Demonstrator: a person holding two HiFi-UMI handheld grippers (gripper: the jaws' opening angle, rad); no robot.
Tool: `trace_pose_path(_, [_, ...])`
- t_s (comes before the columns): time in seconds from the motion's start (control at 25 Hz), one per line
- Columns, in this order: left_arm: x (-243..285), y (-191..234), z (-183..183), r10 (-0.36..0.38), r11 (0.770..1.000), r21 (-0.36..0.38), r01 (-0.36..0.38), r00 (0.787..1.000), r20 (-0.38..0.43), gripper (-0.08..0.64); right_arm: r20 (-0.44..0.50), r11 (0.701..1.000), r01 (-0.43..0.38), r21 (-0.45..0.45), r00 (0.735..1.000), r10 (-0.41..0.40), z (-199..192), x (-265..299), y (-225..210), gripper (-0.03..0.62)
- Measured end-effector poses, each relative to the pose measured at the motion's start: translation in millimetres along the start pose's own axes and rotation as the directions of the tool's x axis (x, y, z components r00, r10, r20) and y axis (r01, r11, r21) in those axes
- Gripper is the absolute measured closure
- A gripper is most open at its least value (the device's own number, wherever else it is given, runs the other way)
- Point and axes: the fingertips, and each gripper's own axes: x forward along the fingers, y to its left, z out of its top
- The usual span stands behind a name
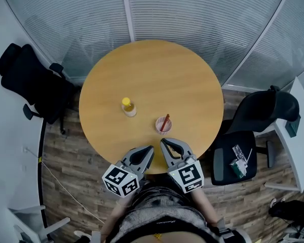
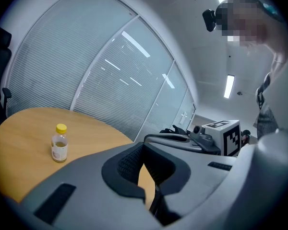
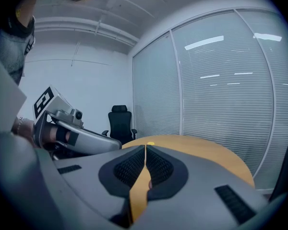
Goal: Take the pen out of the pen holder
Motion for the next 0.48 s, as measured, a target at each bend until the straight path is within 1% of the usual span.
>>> trace_pose_path(0.32, [30, 2, 11, 0.025, 1.000, 0.016, -0.025, 1.000, 0.009, 0.557, 0.019, 1.000, -0.003, -0.006, 1.000, 0.003, 5, 2, -34, 0.569])
trace_pose_path(0.48, [46, 1, 14, 0.041, 0.999, 0.018, -0.042, 0.999, 0.010, 0.557, 0.017, 1.000, -0.023, -0.008, 1.000, 0.023, 2, 3, -50, 0.569])
